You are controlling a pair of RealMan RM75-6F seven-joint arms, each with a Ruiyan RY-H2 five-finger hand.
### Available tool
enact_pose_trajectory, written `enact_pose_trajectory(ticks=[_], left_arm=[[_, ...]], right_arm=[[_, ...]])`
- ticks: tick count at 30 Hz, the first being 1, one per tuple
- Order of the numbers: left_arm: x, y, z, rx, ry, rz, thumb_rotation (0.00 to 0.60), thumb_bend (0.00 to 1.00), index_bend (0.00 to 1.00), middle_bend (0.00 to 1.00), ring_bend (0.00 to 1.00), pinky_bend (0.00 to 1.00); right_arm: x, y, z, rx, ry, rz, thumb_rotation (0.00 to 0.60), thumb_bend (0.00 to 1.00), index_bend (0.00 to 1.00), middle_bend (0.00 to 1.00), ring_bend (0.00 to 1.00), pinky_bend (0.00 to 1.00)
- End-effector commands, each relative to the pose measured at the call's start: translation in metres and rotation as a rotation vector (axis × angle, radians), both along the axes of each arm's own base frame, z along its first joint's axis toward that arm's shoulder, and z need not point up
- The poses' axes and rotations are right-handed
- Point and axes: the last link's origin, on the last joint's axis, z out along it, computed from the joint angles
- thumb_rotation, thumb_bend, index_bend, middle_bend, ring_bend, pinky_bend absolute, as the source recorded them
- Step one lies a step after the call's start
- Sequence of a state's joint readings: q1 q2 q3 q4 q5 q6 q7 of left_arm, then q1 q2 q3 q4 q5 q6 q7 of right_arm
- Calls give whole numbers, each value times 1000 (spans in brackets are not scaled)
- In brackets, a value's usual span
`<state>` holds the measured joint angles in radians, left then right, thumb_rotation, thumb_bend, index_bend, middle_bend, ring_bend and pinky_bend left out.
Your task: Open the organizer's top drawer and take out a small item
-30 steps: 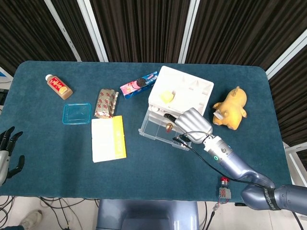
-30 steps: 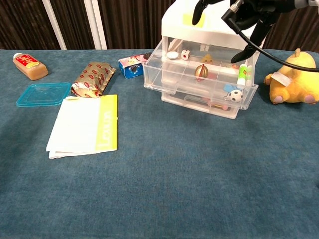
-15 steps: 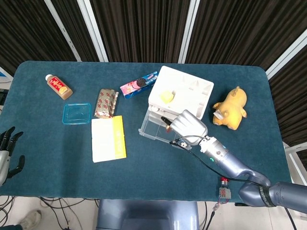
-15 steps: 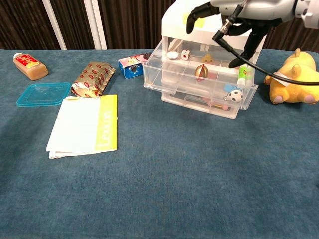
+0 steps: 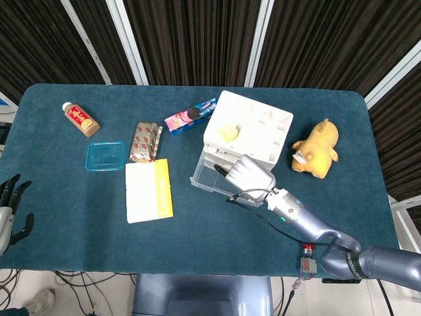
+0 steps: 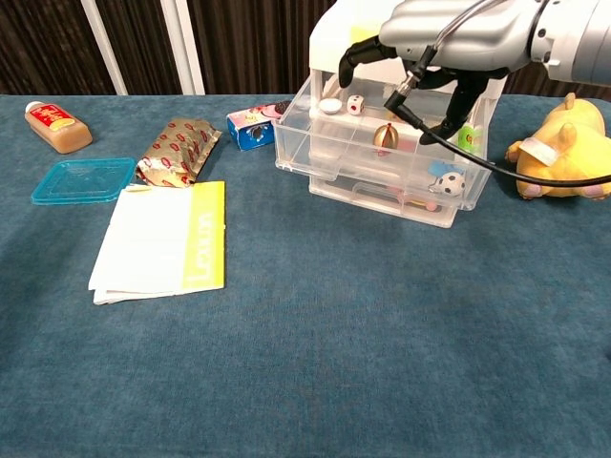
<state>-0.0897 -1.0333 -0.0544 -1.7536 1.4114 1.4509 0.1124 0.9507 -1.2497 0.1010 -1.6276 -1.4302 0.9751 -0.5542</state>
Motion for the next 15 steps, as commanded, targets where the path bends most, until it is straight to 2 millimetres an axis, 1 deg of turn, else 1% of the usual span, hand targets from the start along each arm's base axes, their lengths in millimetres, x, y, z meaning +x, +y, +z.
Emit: enact_pose_trajectory(ticks=[1, 15], left_arm=[[0, 0, 0, -1, -1, 2, 600, 473, 101, 0, 0, 0], [-1, 0, 0, -5, 1, 5, 600, 473, 101, 0, 0, 0]], right_arm=[[0, -1, -4, -3, 24, 7, 600, 232, 240, 1000, 1000, 1000], [1, 0, -13, 35, 34, -22, 600, 232, 243, 1000, 1000, 1000]])
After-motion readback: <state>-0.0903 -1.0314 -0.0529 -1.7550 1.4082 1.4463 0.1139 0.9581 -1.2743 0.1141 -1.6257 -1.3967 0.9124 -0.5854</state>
